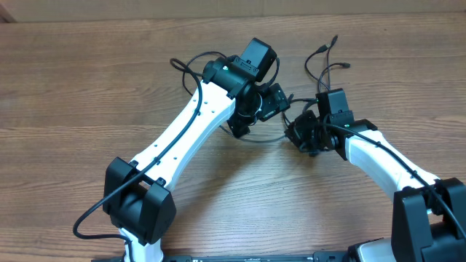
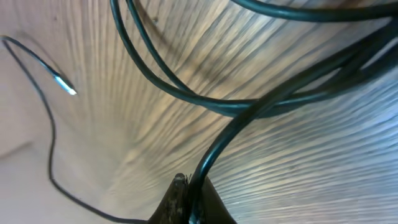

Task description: Untangle cables

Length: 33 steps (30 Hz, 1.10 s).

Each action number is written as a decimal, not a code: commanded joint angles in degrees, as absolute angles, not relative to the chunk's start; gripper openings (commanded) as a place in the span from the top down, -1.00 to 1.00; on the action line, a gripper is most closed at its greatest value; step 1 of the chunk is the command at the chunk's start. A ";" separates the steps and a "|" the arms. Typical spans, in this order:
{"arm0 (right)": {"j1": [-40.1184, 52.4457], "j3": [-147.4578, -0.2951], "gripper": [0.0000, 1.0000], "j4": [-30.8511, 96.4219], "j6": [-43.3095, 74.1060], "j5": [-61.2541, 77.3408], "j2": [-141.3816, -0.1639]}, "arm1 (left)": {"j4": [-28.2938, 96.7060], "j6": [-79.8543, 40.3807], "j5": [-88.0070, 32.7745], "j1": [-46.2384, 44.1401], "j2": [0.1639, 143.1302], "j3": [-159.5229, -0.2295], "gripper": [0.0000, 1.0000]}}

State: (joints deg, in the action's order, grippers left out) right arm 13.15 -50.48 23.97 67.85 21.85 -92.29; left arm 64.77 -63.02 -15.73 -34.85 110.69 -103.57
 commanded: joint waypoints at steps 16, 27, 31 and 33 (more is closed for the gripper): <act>9.28 -51.62 0.92 14.87 76.73 40.10 -91.07 | 44.99 -90.87 -18.65 -36.34 111.26 -88.27 -0.99; 9.30 -51.62 0.92 17.04 76.49 43.46 -91.07 | 40.69 -90.91 -14.35 -37.08 111.28 -85.56 0.07; 9.30 -51.62 0.92 17.10 76.27 43.20 -91.07 | 40.42 -90.91 -10.24 -37.06 111.28 -85.56 0.09; 9.30 -51.62 0.92 17.28 76.27 43.27 -91.07 | 40.42 -90.91 -9.17 -37.04 111.28 -85.56 0.11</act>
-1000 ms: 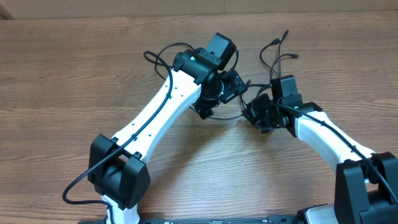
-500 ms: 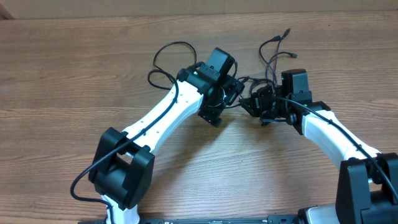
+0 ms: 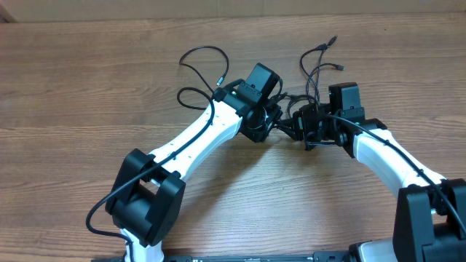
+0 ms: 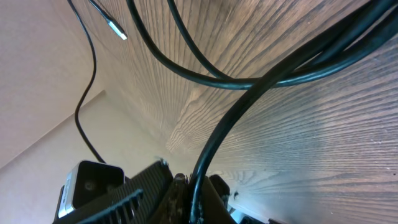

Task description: Untangle cables

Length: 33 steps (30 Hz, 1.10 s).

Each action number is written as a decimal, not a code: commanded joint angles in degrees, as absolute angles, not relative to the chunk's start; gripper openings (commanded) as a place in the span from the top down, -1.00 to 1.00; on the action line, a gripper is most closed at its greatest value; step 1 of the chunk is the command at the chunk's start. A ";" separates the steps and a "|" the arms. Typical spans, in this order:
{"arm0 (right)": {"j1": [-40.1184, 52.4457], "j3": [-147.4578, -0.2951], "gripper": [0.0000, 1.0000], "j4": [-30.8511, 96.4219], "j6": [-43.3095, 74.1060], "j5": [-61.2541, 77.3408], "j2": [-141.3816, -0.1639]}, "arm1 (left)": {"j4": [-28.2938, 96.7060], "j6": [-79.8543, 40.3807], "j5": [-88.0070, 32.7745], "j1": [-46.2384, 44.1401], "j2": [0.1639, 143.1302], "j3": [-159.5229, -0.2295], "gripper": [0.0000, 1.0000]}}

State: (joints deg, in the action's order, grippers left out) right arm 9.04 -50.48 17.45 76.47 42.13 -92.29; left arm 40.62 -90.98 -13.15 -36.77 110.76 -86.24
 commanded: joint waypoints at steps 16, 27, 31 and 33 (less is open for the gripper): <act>9.23 -51.62 -0.13 18.79 67.81 40.01 -91.07 | 40.42 -69.87 -2.42 -34.96 110.26 -86.11 0.91; 9.26 -51.57 -0.56 20.29 59.07 15.20 -91.09 | 40.21 -49.01 -10.70 -33.08 101.16 -87.26 0.91; 9.30 -51.48 -0.30 24.29 55.37 15.09 -91.18 | 40.01 -49.67 -10.13 -33.19 100.60 -87.26 0.91; 9.54 -51.44 -0.15 26.00 56.23 15.07 -91.72 | 39.92 -50.09 -10.39 -33.28 100.60 -87.26 0.92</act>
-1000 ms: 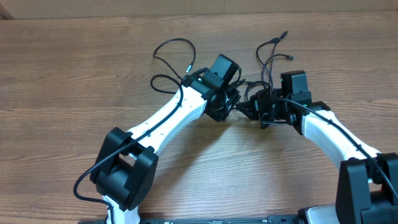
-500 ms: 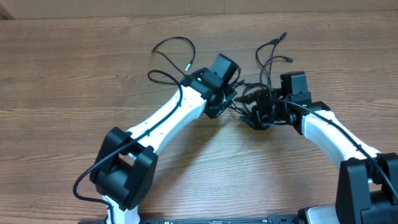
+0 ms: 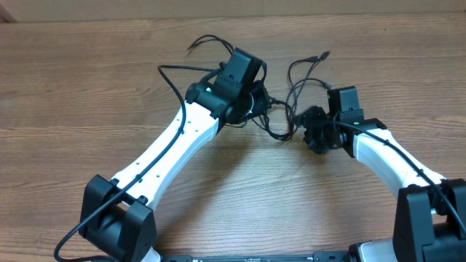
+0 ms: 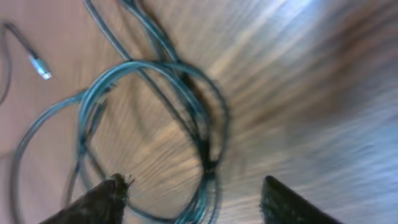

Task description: Untangle cables

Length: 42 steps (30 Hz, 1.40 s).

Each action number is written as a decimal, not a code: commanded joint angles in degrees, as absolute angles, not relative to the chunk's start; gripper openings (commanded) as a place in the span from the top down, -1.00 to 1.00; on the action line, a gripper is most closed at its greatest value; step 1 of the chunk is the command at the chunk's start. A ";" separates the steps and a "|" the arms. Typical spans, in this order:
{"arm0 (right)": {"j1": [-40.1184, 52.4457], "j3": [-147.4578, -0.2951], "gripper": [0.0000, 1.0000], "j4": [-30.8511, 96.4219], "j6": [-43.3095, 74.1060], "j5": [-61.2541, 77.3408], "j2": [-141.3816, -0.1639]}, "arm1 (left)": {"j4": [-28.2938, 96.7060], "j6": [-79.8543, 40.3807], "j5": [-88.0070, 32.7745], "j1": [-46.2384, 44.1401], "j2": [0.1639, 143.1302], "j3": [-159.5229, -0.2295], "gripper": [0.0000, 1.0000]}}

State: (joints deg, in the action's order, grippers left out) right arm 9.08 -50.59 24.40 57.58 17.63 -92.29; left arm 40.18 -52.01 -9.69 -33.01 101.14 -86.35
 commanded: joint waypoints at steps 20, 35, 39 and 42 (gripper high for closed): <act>14.20 -51.42 0.78 23.22 63.35 14.48 -97.95 | 38.50 -60.05 -11.70 -33.56 100.60 -87.26 0.91; 3.66 -51.42 0.92 26.44 57.95 11.42 -100.64 | 37.54 -54.92 -14.87 -23.77 92.51 -87.29 0.92; -4.12 -51.42 0.92 28.91 52.42 10.28 -100.64 | 38.24 -53.04 -14.90 -17.08 87.33 -87.29 0.91; -9.67 -51.42 0.92 29.39 50.43 10.33 -100.64 | 40.14 -52.34 -14.90 -12.58 84.71 -87.29 0.91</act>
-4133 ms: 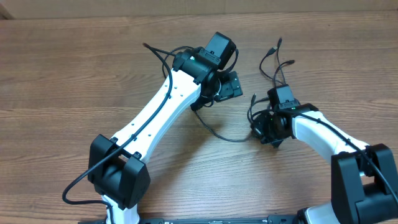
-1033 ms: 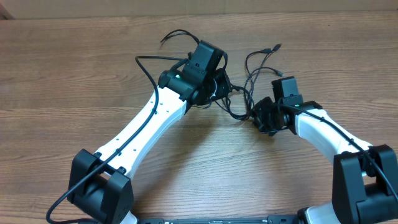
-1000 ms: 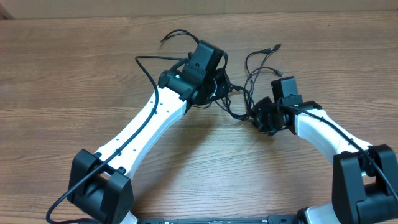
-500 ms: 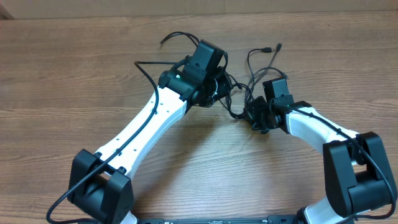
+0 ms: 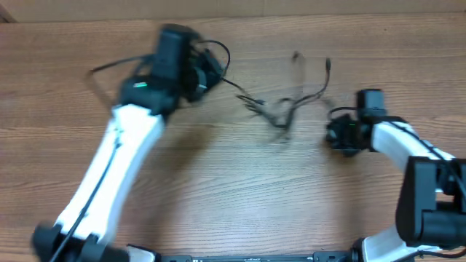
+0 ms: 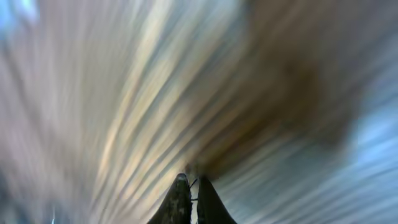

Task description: Untangle cables

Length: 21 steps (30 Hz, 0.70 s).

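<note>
Thin black cables (image 5: 280, 110) lie in a loose tangle at mid-table, two ends sticking up towards the far edge. One strand runs taut from the tangle left to my left gripper (image 5: 198, 75), which is blurred at the far left; a cable loop (image 5: 218, 52) curls beside it, and the jaws seem shut on that cable. My right gripper (image 5: 341, 135) sits right of the tangle and apart from it. In the right wrist view the right gripper (image 6: 193, 182) has its fingers (image 6: 179, 199) pressed together over blurred wood, with no cable visible.
The wooden table (image 5: 240, 196) fills the overhead view, with its far edge against a pale wall. My white left arm (image 5: 109, 167) crosses the left half and the right arm (image 5: 408, 142) comes in from the right edge.
My left gripper has moved far left, and the cable it holds now stretches out of the tangle. My right gripper, open beside the tangle before, is now shut and further right.
Both grippers were first close together at the tangle, the right one shut on a cable. They stayed close a moment later. Then the right gripper was open beside the cables. Now the arms are far apart and the tangle is spread out between them.
</note>
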Each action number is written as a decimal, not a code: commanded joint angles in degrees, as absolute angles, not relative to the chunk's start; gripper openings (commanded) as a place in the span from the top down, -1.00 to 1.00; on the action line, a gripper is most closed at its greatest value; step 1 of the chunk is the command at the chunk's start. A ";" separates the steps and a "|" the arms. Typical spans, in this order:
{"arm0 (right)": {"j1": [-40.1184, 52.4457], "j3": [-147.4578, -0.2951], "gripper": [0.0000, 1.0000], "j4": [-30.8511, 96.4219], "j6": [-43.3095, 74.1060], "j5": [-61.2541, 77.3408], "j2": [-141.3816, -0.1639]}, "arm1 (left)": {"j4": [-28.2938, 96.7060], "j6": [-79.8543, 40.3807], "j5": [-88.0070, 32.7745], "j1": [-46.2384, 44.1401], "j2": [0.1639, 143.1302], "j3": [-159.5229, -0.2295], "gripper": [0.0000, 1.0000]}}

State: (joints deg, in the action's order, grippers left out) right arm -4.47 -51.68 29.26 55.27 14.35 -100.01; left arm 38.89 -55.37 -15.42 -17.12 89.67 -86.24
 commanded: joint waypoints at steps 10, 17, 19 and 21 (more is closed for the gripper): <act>-21.65 -51.53 0.92 30.24 34.87 29.91 -99.70 | 43.13 -47.86 -21.06 -5.58 81.69 -87.29 0.91; -15.09 -51.53 0.75 33.41 24.51 39.22 -99.02 | 38.57 -50.76 -17.37 -11.94 81.62 -87.29 0.92; -12.58 -51.53 0.70 33.36 24.18 41.15 -98.30 | 36.36 -52.53 -14.61 -14.50 81.62 -87.29 0.92; -10.02 -51.53 0.63 33.19 22.44 44.84 -96.79 | 35.22 -55.29 -10.31 -16.97 81.62 -87.29 0.92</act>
State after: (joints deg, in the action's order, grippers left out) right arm -13.32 -51.68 33.47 27.46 37.26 -99.90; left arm 36.73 -51.27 -16.21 -13.45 82.39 -86.32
